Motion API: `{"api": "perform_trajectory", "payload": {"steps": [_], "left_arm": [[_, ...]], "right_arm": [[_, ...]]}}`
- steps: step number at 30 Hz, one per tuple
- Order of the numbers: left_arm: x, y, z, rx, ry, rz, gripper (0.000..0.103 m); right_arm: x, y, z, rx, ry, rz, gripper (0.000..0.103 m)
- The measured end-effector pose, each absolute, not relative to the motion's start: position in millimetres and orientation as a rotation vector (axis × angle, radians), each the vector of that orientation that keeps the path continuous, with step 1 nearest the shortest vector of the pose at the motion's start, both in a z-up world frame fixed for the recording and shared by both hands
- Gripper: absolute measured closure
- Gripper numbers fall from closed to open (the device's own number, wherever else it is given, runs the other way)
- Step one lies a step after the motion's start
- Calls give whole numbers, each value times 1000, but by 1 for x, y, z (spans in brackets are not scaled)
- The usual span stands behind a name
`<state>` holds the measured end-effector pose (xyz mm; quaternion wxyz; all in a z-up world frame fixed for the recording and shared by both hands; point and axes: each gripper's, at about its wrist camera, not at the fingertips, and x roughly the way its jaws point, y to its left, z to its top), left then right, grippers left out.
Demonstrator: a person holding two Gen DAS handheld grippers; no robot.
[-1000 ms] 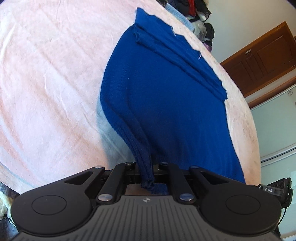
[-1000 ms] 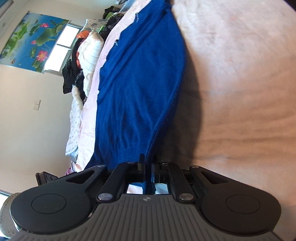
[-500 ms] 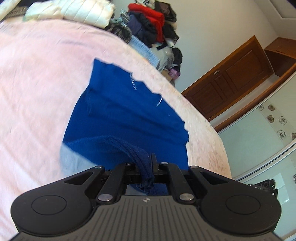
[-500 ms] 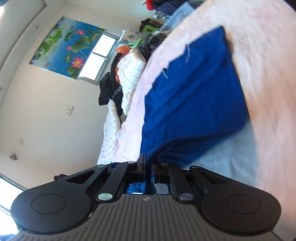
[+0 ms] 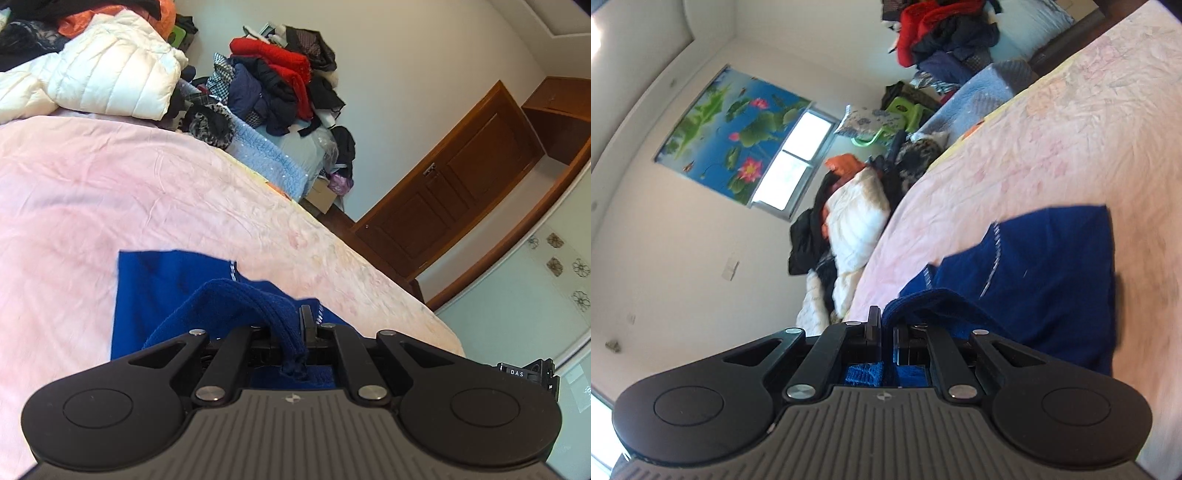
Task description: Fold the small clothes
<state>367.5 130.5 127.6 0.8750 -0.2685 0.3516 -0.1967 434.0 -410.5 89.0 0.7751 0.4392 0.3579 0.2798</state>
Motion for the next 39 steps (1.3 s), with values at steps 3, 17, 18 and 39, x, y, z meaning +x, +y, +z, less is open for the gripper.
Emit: {"api": "perform_trajectory", "payload": {"steps": [3,17,18,39], "left_arm": [[418,121,104,-558,777,-377,97],[515,130,23,-699,891,-331,61],[513,134,26,-709,867,-323,34],[491,-11,-10,189,728,-188,0]], "right_arm": [[472,-411,56,983,817,546,92],[543,-424,-60,1232,896,388,69],[541,-425,-58,1241,878,386,66],[558,-313,-5,261,872,391,55]]}}
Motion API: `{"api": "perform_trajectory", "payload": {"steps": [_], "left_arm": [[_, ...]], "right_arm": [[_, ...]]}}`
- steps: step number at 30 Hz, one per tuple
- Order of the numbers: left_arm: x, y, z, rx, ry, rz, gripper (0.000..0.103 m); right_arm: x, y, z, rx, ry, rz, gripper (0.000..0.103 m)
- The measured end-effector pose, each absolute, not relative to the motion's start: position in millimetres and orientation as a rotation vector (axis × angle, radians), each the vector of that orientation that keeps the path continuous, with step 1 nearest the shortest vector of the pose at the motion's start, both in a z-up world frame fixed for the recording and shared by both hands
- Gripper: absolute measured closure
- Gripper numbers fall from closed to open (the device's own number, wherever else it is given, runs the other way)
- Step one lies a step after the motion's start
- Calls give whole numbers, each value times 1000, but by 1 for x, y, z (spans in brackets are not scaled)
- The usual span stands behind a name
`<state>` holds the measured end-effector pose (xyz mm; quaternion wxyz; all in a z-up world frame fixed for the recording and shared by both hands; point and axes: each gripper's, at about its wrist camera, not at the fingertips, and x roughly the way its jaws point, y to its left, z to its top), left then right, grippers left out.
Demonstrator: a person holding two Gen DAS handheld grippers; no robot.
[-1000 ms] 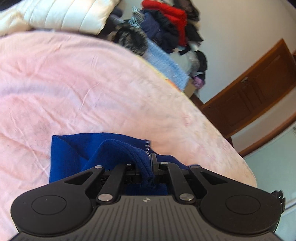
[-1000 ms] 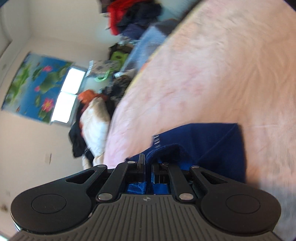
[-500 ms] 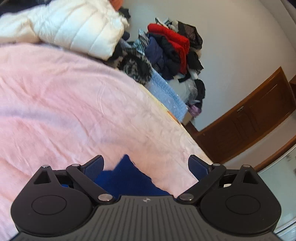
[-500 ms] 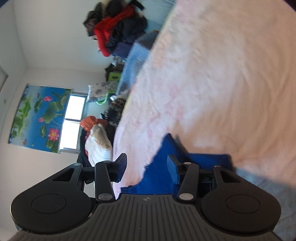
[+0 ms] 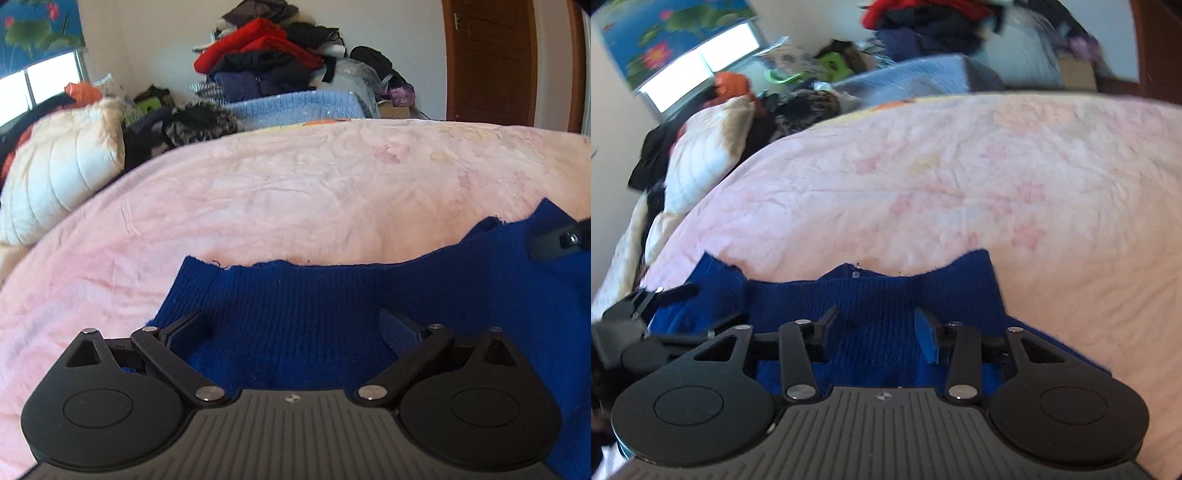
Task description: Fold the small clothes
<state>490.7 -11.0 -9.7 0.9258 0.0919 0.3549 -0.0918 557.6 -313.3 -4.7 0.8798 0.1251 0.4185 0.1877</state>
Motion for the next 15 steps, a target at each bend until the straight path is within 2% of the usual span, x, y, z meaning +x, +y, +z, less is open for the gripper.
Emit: {"api": "perform_trajectory", "payload": {"steps": [2,7,10,12,13,15], "left_arm": [[497,4,-14,99,754,-206,0],[486,-7,-9,164,719,-141,0],[451,5,14,153,658,-51,1],[408,29,33,56,619,-78,1],[387,42,38,5,611,-85,1],[340,72,42,-112,611,-81,1]], "right_arm": [[559,-318,-6,279,874,405,56],[550,-309,6,243,855,329,56],[511,-322,27,296,816,330,47],[472,-343,38,345,782,396,38],[452,-356,40,372,778,399,30],[417,-387,36,460,789,371,27]]}}
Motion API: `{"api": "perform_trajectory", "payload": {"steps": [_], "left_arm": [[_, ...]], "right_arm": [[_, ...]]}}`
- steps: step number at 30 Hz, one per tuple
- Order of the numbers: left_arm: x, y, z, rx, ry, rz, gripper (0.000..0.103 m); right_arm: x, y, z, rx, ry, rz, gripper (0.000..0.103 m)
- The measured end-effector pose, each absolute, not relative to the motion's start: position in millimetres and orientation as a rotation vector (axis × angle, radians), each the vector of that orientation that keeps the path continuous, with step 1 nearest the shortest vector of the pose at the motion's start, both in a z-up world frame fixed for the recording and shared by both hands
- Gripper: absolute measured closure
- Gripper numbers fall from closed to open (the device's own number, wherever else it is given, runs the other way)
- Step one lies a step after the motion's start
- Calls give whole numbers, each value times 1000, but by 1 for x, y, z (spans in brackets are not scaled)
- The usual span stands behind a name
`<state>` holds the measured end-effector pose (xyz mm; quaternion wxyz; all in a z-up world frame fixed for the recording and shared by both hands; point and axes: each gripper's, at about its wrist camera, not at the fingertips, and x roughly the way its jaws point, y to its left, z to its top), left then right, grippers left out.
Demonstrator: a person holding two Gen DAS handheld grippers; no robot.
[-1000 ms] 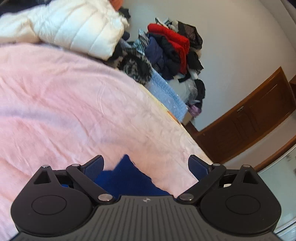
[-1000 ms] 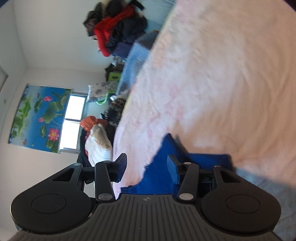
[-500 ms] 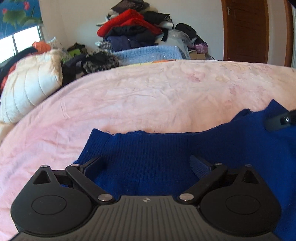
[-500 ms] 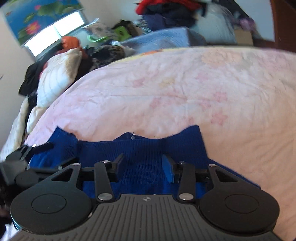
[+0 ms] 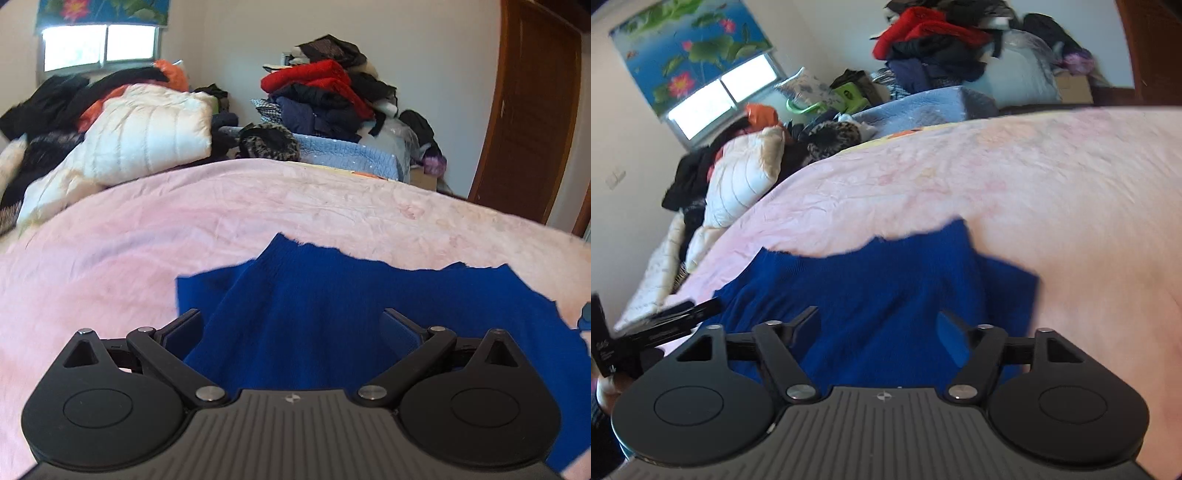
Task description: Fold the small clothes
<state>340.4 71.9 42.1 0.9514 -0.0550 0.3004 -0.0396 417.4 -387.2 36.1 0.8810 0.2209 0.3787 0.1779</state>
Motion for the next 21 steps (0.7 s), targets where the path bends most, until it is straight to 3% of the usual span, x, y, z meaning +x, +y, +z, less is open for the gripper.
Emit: {"api": "perform_trajectory", "payload": {"steps": [8,13,16,18,21], "left_arm": [[239,163,-4,-846,734,43,1],[256,157,-14,-986,712,-13,0],[274,148,-13,-990,715,24,0],[281,146,-12,-994,716,44,0],[288,144,-13,-984,723,36,1]], "right_arm": [[338,-434,-15,895,920,318,28],[338,-398,-27,1002,956,358,28],[345,-386,-29,1038,929,303,35],[347,-381,-31,1078,933,267,48],[347,-379,-34,1079,930,239,50]]}}
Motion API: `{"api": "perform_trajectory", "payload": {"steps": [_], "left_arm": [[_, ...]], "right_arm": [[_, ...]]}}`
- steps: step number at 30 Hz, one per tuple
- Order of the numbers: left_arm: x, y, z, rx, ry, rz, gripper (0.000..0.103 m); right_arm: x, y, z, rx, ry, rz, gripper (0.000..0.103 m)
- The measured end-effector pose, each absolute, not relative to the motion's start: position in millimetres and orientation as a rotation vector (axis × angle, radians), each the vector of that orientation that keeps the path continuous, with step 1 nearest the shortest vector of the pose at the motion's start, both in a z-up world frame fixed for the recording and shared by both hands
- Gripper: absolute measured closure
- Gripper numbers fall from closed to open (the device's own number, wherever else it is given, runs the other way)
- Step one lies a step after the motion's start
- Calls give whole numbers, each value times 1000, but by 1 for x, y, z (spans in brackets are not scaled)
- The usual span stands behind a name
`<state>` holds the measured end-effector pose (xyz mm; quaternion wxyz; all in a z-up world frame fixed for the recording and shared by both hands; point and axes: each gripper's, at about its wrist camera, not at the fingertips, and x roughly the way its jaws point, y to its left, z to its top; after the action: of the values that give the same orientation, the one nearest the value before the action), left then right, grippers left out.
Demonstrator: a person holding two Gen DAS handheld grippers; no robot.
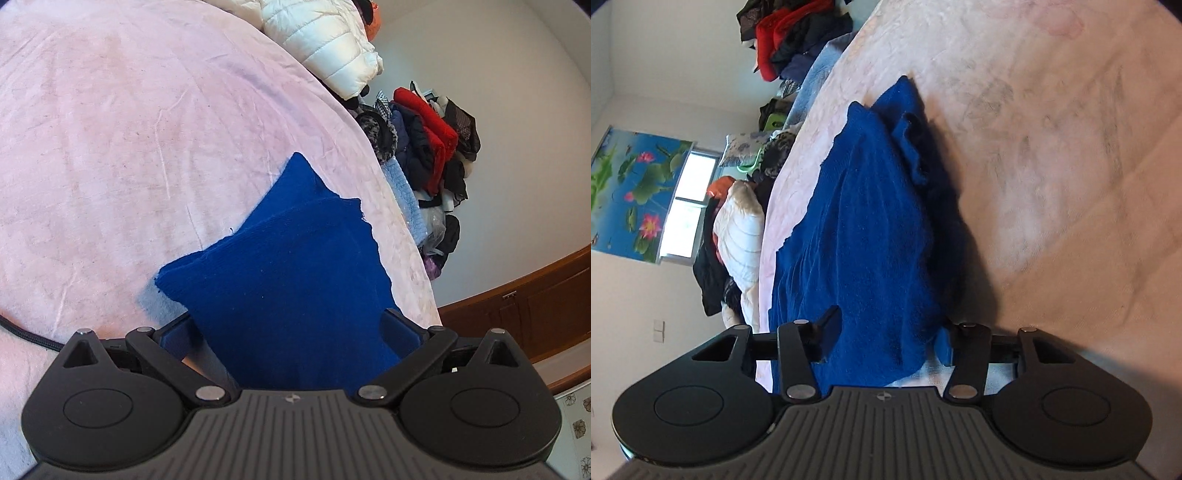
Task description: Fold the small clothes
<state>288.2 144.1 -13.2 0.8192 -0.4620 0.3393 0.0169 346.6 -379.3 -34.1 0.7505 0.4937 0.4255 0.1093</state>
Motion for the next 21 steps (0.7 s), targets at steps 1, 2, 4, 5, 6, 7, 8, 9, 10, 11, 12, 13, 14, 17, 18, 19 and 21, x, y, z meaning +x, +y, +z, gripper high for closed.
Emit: {"api": "perform_trajectory", "payload": {"steps": [1,2,4,5,6,7,8,9,10,11,12,13,14,17,18,19,21], "left_arm": [[290,143,-12,-971,725,42,3],[290,141,-12,-957,728,50,8],[297,139,-15,-946,757,66,48],[300,139,-20,-950,786,94,81],[299,143,-24,-966,790,114,84],[299,146,-26,-1002,789,113,84],[299,148,-28,-1022,793,114,87],[300,149,-27,-1007,803,116,90],[301,148,-25,-980,806,114,90],[301,146,-22,-948,807,116,90],[301,143,-17,-916,810,117,90],[300,139,-10,-871,809,119,91],[299,134,-1,-815,791,110,91],[289,124,18,-729,743,87,91],[288,125,16,-739,759,90,91],[290,126,10,-739,786,95,91],[294,130,-8,-744,846,128,91]], "right_arm": [[347,-380,-35,1082,928,223,56],[347,-381,-37,1098,926,203,62],[348,-386,-45,1159,900,180,64],[347,-387,-46,1160,896,166,82],[348,-386,-47,1149,905,156,89],[348,-384,-47,1140,895,160,89],[346,-382,-45,1122,883,161,89],[345,-381,-41,1090,868,165,90],[344,-381,-36,1059,853,168,90],[344,-381,-32,1045,838,166,90],[344,-384,-28,1051,830,177,90],[345,-387,-24,1063,823,183,90],[344,-389,-20,1062,815,189,90],[339,-397,-8,1018,800,193,91],[339,-401,-11,1022,811,194,91],[338,-404,-18,1032,829,180,91],[338,-407,-33,1045,868,150,91]]}}
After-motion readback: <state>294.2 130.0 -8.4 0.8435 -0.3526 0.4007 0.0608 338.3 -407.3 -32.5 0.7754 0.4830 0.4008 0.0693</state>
